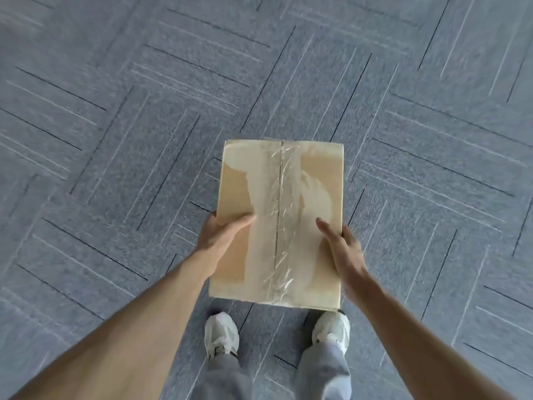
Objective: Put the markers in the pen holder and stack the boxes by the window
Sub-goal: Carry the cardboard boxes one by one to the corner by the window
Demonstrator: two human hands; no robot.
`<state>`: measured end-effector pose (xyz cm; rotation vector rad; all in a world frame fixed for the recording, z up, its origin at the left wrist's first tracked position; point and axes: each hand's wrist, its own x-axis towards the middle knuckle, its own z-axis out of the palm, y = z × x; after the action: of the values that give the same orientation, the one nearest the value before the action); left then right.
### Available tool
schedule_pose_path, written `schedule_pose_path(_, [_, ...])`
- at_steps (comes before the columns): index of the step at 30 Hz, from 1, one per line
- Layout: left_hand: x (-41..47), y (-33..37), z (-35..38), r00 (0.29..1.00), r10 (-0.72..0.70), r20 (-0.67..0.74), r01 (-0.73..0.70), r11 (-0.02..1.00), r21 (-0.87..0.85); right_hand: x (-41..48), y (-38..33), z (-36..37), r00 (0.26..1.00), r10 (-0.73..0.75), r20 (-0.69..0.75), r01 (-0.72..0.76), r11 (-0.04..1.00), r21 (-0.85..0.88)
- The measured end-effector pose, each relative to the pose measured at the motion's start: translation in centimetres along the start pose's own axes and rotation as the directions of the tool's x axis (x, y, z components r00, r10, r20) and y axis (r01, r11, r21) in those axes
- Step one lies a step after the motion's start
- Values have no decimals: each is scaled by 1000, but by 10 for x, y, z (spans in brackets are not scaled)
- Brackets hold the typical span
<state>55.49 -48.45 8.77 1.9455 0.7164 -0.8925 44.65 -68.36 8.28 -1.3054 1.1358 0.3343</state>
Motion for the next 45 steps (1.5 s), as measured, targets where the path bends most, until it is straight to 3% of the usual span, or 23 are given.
schedule_pose_path(5, [-102, 42, -42, 998, 66, -4, -66, 997, -52, -94, -53, -18, 998, -16, -68, 16, 1000, 1])
schedule_pose_path(11, [-231, 85, -89, 986, 165, -32, -167, 980, -111, -217, -132, -44, 976, -158, -153, 154, 987, -40])
schedule_pose_path(19, [-370, 124, -161, 950, 261, -171, -301, 913, -276, -355, -232, -60, 931, -364, -23, 359, 927, -109])
schedule_pose_path(24, [-429, 128, -211, 937, 243, -250, -331, 846, -418, -416, -271, -42, 892, -447, 63, 451, 876, -169])
schedule_pose_path(30, [-463, 106, -285, 904, 237, -355, -397, 771, -498, -466, -289, 20, 846, -504, 175, 529, 834, -157])
schedule_pose_path(37, [-491, 28, -407, 861, 220, -459, -459, 726, -512, -534, -252, 142, 811, -498, 309, 556, 819, -140])
schedule_pose_path(40, [-495, -28, -469, 813, 194, -548, -494, 729, -474, -568, -226, 208, 758, -515, 401, 598, 793, -112])
schedule_pose_path(45, [-512, -107, -542, 747, 69, -661, -537, 648, -540, -615, -190, 306, 647, -486, 587, 658, 745, -109])
